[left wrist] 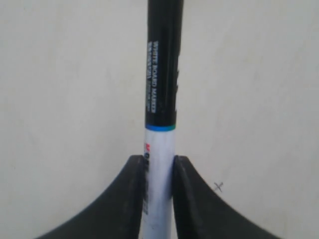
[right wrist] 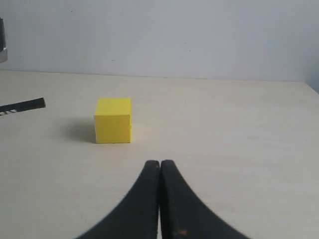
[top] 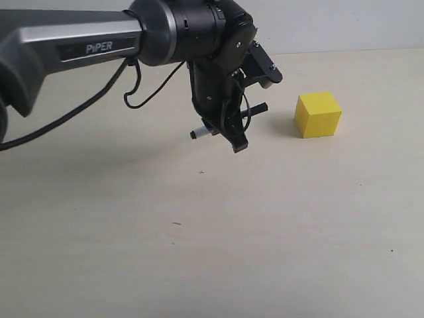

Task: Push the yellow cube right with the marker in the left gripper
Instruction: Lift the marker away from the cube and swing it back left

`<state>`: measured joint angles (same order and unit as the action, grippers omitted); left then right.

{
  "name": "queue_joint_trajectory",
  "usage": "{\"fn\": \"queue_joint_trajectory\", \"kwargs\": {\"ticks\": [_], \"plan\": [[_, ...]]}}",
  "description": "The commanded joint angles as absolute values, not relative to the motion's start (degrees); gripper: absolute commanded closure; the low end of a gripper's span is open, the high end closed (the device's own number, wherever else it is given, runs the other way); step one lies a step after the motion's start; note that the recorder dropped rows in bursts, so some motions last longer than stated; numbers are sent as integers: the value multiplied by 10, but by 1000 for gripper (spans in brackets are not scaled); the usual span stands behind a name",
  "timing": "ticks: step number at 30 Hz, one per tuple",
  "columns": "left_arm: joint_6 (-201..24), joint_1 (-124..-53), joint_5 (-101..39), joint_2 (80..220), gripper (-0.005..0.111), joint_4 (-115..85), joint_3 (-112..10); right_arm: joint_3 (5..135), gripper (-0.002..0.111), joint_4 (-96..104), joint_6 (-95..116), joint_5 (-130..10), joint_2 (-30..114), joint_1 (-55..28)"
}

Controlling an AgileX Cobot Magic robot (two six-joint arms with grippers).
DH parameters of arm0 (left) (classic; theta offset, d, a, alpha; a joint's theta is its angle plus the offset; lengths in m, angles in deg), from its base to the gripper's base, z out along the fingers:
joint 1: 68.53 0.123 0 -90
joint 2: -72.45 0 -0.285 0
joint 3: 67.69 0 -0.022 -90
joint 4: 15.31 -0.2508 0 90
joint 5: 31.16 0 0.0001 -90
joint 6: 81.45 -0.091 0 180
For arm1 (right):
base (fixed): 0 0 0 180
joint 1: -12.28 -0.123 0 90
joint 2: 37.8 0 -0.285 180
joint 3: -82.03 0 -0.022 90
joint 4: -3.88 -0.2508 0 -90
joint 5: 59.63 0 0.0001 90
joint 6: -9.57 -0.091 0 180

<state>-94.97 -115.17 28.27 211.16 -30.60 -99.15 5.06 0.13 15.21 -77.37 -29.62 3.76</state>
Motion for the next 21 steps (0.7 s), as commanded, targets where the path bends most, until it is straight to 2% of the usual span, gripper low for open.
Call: {"fn": "queue_joint_trajectory", "kwargs": {"ticks": [1,13,21], "plan": [[-929,-1151,254,2052,107,-300,-913,48,108,4,153,-771,-300,40],[-808,-1133,204,1944,107,-300,-774,48,108,4,153,-771,-300,40],[-606,-1130,178,1913,107,-293,-723,48,108,4,153,-771,-300,40]]}}
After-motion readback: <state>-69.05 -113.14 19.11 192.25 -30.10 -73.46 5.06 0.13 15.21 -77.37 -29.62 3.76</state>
